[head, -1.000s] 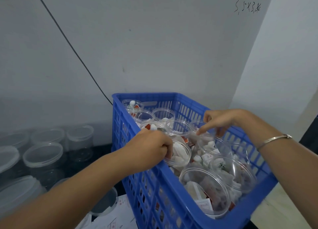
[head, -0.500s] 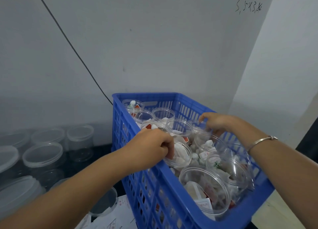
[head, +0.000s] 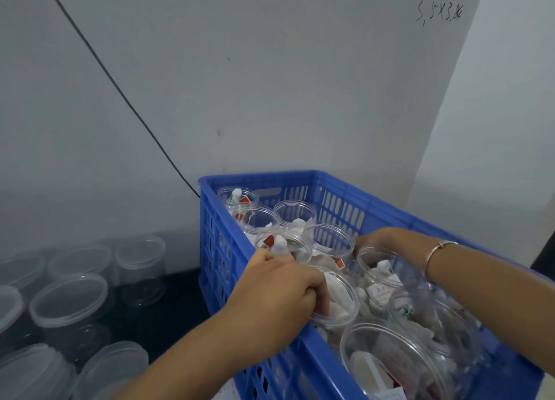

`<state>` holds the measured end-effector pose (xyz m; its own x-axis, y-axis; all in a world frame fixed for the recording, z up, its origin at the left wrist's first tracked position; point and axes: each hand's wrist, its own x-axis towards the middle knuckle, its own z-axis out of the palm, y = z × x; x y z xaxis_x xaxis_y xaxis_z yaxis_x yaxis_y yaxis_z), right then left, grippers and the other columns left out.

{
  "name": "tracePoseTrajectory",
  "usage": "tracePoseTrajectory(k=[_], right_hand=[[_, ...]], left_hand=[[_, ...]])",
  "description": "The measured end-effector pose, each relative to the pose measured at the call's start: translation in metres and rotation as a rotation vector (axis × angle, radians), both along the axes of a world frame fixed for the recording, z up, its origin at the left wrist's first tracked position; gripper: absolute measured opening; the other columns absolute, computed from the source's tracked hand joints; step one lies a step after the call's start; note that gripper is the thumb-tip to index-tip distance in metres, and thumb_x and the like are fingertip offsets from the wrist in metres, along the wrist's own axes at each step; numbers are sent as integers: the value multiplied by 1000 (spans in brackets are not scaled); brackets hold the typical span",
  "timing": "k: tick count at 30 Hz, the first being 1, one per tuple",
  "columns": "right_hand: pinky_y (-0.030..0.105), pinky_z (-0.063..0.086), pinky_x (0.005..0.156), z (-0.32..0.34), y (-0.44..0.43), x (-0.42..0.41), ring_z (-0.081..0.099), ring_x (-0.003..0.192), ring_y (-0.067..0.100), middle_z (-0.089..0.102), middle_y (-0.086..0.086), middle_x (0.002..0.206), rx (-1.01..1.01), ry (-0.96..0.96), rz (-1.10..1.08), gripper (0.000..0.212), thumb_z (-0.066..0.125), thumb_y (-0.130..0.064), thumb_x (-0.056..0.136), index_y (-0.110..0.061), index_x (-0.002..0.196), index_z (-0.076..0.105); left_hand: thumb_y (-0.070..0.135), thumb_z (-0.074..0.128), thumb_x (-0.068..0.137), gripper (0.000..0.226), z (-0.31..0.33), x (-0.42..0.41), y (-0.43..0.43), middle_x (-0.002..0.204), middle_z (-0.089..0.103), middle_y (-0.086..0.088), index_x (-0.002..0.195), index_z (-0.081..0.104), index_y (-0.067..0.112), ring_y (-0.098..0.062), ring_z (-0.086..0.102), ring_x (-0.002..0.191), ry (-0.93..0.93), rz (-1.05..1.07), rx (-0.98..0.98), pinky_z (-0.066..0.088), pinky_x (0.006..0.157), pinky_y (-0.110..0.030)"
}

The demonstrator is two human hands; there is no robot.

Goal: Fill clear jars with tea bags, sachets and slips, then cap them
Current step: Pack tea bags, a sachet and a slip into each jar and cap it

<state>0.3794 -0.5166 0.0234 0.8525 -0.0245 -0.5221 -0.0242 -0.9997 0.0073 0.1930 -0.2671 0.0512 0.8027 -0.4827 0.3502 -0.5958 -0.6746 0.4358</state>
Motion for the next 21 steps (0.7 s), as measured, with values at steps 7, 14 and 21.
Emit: tracePoseTrajectory(k=[7, 14, 21], right_hand=[[47, 47, 107, -13, -15, 6, 57, 122, 29, 57, 10, 133, 74, 158, -217, 43, 65, -31, 96, -8, 131, 57], [46, 53, 98, -3, -5, 0, 57, 122, 32, 56, 11, 137, 79, 180, -297, 67, 76, -45, 81, -11, 135, 57], [46, 61, 75, 33, 15, -28, 66, 112, 38, 62, 19, 131, -9, 24, -185, 33, 57, -18, 100, 0, 128, 57]], left_hand=[[9, 37, 94, 36, -2, 1, -1, 80, 58, 14, 87, 68, 28, 5, 29, 102, -2, -10, -46, 5, 92, -3], [7, 38, 92, 39, -3, 0, -1, 93, 69, 9, 85, 69, 28, 5, 31, 100, -9, -10, -54, 4, 92, -5], [6, 38, 92, 38, 2, -1, -2, 75, 60, 13, 82, 67, 29, 6, 41, 84, 72, -23, -50, 15, 90, -15]])
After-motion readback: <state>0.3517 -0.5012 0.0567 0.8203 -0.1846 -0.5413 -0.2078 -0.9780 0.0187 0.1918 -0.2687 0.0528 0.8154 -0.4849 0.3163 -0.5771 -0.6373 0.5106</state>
